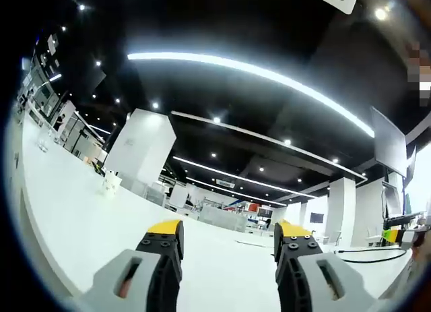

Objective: Find the charging cable on the desk, coil it up and secure with Velcro.

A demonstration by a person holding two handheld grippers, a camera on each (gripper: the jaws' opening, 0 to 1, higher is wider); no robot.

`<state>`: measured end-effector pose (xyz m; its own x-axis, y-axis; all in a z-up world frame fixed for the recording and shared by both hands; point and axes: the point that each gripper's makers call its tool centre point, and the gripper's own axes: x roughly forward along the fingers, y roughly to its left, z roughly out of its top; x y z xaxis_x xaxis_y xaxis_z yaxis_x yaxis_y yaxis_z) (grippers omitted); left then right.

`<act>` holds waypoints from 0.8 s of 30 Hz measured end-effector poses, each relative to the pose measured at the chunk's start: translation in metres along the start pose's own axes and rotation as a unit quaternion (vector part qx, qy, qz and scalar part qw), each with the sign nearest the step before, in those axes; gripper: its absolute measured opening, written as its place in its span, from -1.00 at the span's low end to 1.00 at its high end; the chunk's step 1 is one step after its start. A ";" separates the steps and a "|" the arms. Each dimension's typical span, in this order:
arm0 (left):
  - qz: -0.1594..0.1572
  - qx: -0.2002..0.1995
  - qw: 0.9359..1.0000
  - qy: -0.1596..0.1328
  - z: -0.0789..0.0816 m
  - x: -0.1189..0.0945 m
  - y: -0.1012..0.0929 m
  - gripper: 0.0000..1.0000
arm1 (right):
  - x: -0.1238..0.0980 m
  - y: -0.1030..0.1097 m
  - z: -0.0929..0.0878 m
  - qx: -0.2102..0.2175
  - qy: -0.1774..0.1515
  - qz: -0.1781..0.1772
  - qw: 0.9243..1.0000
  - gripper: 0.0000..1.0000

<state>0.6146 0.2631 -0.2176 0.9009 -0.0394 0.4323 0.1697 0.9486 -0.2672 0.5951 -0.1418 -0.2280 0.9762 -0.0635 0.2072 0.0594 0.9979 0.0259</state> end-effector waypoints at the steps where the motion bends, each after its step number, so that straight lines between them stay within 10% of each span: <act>1: 0.001 0.002 1.000 -0.004 0.002 -0.001 0.000 0.10 | 0.000 0.000 0.001 0.001 -0.002 0.001 1.000 -0.04; 24: -0.013 -0.002 0.999 -0.031 0.013 -0.002 -0.005 0.16 | -0.002 0.002 -0.001 -0.024 0.011 0.009 1.000 -0.12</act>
<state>0.6069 0.2621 -0.2063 0.8699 -0.0449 0.4911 0.1946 0.9463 -0.2581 0.5930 -0.1397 -0.2291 0.9814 -0.0455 0.1865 0.0510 0.9984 -0.0247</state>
